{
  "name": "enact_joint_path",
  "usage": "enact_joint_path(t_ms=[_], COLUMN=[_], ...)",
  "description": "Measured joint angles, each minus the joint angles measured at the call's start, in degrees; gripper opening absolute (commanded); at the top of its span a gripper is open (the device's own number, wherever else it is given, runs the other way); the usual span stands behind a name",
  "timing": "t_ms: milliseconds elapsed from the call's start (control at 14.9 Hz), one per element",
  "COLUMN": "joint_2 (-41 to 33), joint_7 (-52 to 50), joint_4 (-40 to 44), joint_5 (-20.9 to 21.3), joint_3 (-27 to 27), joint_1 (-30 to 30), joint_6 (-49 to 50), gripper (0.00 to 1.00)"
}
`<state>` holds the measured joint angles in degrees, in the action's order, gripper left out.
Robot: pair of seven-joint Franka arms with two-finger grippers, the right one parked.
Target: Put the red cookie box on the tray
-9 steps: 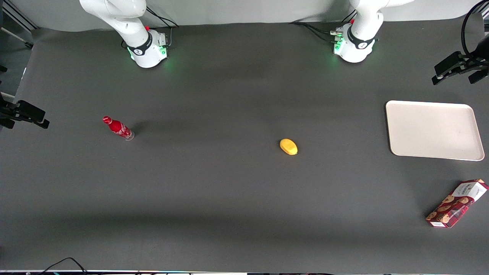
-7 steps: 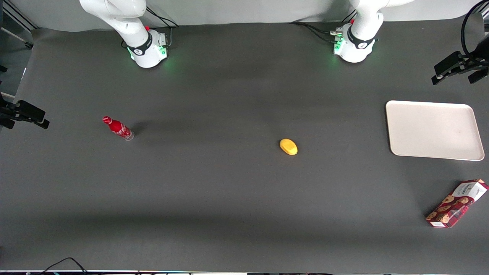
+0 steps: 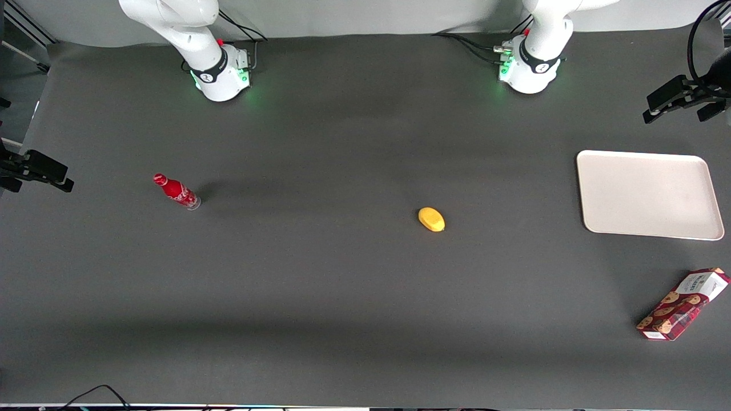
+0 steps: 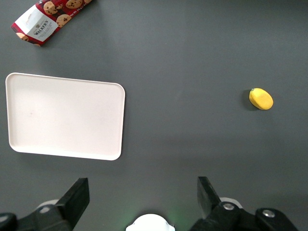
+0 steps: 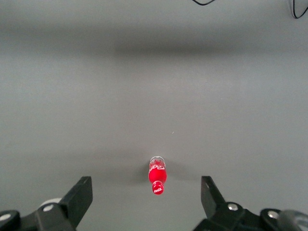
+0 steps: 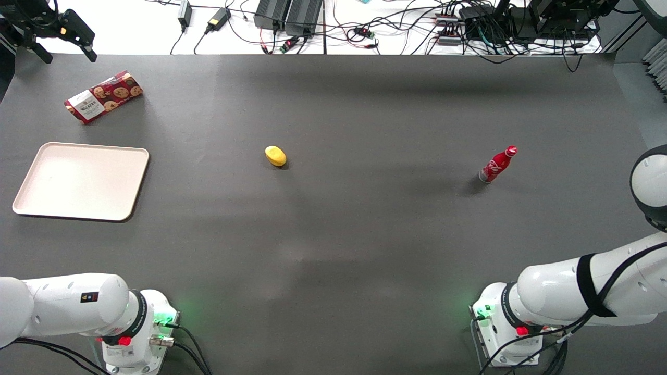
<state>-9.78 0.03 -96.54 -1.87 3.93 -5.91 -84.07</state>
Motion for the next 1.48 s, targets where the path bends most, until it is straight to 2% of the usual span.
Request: enact_joint_path(t_ms=[202,336,471,672,807,1076,1210,1479], joint_2=[1.46,5.43,11.59,22.15,29.09,41.31,46.87,54.63], joint_7=[0.22,2.65,8.74,24.47,34.44,51.62,56.80,60.66], joint_4=[1.02,5.43,12.40,21.48,25.82,27.92,28.17,29.56], joint_5=[0.77,2.74,3.70,3.77,3.73,2.26,1.25,-0.58], joint_3=[-1.51,-2.58,-4.83,-10.30,-12.13,-13.15,-13.62,-14.67], joint_1=[-0.14,-0.30,-0.38,-0.67,-1.09,-1.77,-2.41,-3.50], joint_6=[-0.40,-0.96,-1.11,-3.78,-8.13,-18.69,-24.85,-35.28], gripper=[1.00,1.00,1.00,1.00,1.00,1.00,1.00,1.00])
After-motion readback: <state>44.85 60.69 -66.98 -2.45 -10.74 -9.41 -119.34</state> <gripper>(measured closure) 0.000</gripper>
